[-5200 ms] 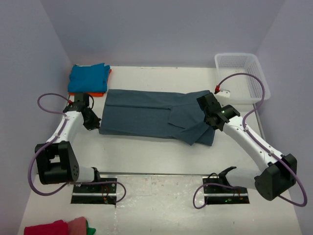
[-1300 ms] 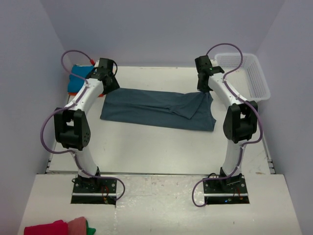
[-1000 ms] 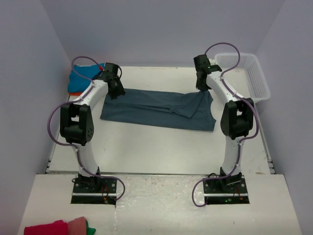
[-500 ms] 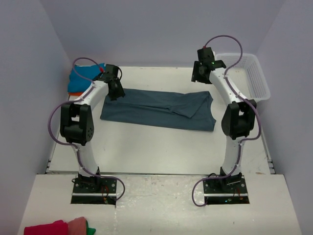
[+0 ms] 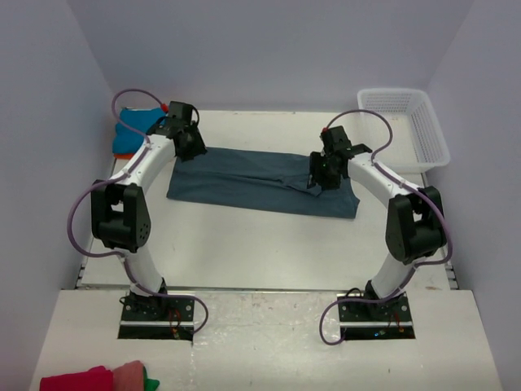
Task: Fold and stack the t-shirts
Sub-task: Fold the other side of the tshirt into a rectangle
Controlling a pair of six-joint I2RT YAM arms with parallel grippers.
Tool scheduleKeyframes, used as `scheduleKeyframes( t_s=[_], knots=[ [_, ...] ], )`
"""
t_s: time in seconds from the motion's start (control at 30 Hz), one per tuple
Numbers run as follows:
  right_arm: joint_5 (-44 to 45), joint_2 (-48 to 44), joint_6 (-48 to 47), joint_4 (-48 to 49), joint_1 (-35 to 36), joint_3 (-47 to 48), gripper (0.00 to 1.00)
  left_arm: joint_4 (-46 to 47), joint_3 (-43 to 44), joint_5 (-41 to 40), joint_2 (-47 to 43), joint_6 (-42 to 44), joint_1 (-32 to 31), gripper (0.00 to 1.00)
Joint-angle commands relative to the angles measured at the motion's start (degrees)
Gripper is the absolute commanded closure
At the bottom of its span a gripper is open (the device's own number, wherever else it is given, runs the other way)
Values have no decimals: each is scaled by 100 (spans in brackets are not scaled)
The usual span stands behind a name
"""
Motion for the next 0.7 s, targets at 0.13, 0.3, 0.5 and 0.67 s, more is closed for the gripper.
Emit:
scheduleKeyframes(
  t_s=[0.13, 0.3, 0.5, 0.67],
  knots=[
    [-27, 253, -61, 336, 107, 110, 49, 70, -170, 121, -378, 227, -33, 55],
    [26, 543, -61, 362, 116, 190, 55, 97, -170, 174, -396, 236, -33, 55],
    [254, 763, -70, 327, 125, 260, 55, 105, -152, 218, -440, 262, -33, 54],
    [429, 912, -97, 266, 125, 383, 55, 114, -179, 288, -440, 297, -33, 54]
  ],
)
